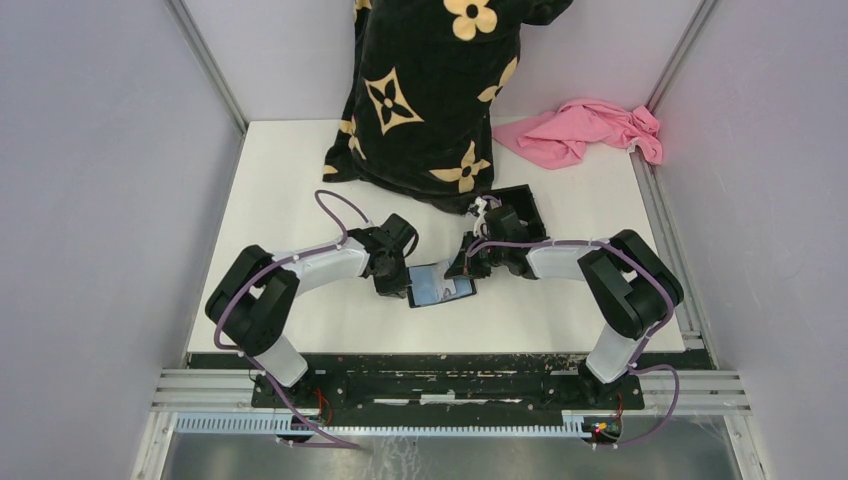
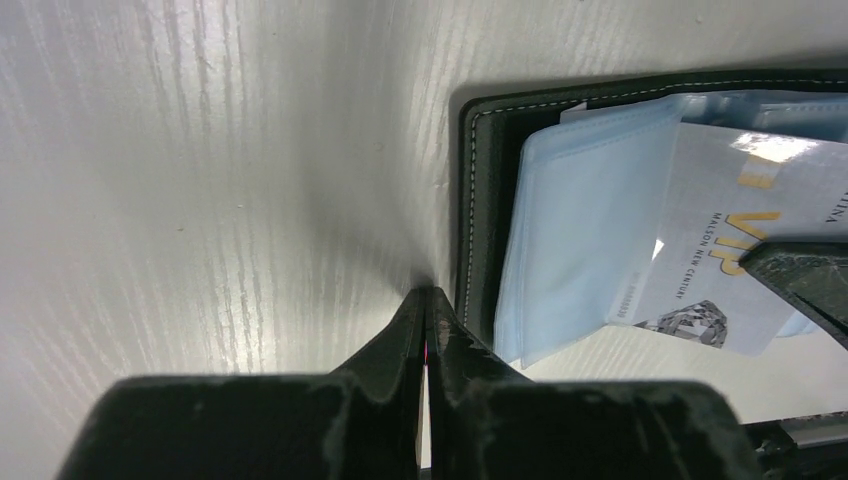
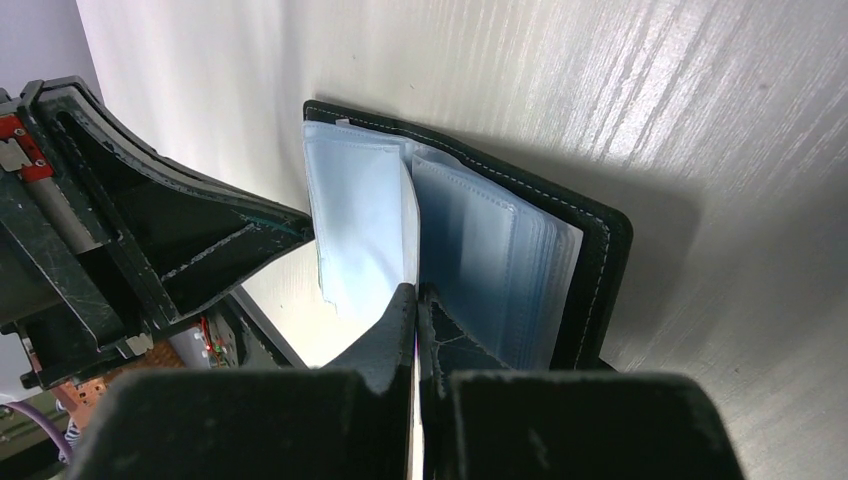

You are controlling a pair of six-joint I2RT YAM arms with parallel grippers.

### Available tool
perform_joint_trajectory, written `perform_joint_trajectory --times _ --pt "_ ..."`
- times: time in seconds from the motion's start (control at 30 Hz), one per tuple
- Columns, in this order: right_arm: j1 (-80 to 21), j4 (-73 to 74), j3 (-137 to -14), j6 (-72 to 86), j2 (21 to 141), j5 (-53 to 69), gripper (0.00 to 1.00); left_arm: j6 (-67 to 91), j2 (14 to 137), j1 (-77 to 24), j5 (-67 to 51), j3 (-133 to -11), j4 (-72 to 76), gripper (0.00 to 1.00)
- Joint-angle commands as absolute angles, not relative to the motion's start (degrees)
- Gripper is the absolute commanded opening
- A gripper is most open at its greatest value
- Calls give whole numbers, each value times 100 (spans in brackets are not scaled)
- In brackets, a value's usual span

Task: Put the credit cards into the card holder
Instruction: Insert the credit card into the card holder.

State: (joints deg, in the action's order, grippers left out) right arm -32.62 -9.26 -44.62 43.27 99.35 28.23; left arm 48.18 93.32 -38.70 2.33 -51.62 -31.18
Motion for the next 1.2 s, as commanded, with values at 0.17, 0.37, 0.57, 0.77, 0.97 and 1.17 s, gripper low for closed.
perform_joint_trajectory --times 0.17,0.37,0.57,0.77,0.97,1.17 --pt "-3282 -1496 -4247 4665 10085 2811 1 4625 9733 -3867 276 -5064 -2903 7" --pt "-3285 -1838 -4063 4923 10163 2867 1 4611 9794 -3875 278 -4979 -2865 6" --pt "-3279 -2109 -3865 5088 10215 2865 1 4596 9847 -3876 278 -4948 -2848 6" --pt "-3283 -2180 -3689 5094 10175 2845 1 4570 9879 -3878 281 -4939 -2858 6" --pt "-3279 -2108 -3604 5027 10131 2869 1 4570 9907 -3878 290 -4934 -2862 6" --pt "-3281 -1919 -3661 4887 10124 2887 1 4569 9934 -3885 290 -4966 -2837 6"
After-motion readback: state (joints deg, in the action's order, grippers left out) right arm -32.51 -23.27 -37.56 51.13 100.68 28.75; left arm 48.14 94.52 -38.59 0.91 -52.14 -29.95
